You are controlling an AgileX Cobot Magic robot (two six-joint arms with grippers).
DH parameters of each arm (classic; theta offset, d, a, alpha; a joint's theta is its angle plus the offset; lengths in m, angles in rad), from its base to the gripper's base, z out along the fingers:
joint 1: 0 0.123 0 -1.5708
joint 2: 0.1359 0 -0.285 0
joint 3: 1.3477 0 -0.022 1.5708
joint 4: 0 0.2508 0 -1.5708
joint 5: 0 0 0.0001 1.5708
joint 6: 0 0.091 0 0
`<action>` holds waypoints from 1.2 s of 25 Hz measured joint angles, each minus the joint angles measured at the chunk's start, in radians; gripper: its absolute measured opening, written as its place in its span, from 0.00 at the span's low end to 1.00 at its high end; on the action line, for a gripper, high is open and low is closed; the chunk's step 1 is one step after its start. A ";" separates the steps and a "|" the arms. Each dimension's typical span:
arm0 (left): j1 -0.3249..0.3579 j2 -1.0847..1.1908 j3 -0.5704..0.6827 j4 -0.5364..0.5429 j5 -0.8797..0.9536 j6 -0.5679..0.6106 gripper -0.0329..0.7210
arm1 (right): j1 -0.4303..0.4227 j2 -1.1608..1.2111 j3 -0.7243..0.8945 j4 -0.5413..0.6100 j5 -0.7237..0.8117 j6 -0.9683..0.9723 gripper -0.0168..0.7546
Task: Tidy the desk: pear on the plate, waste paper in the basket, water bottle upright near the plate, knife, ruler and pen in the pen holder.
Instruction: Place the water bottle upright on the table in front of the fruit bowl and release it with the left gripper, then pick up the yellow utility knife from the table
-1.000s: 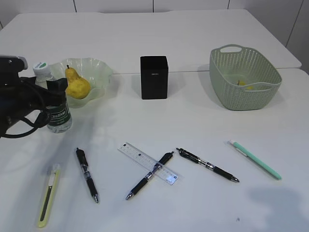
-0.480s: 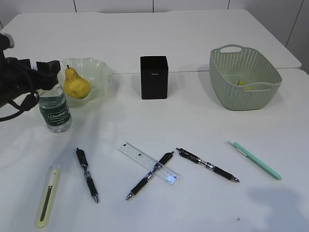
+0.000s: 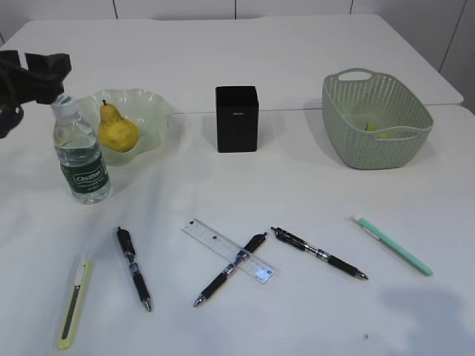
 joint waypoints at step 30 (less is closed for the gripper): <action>0.000 -0.401 -0.380 -0.172 1.679 0.000 0.65 | 0.000 0.000 0.000 0.000 0.000 0.000 0.66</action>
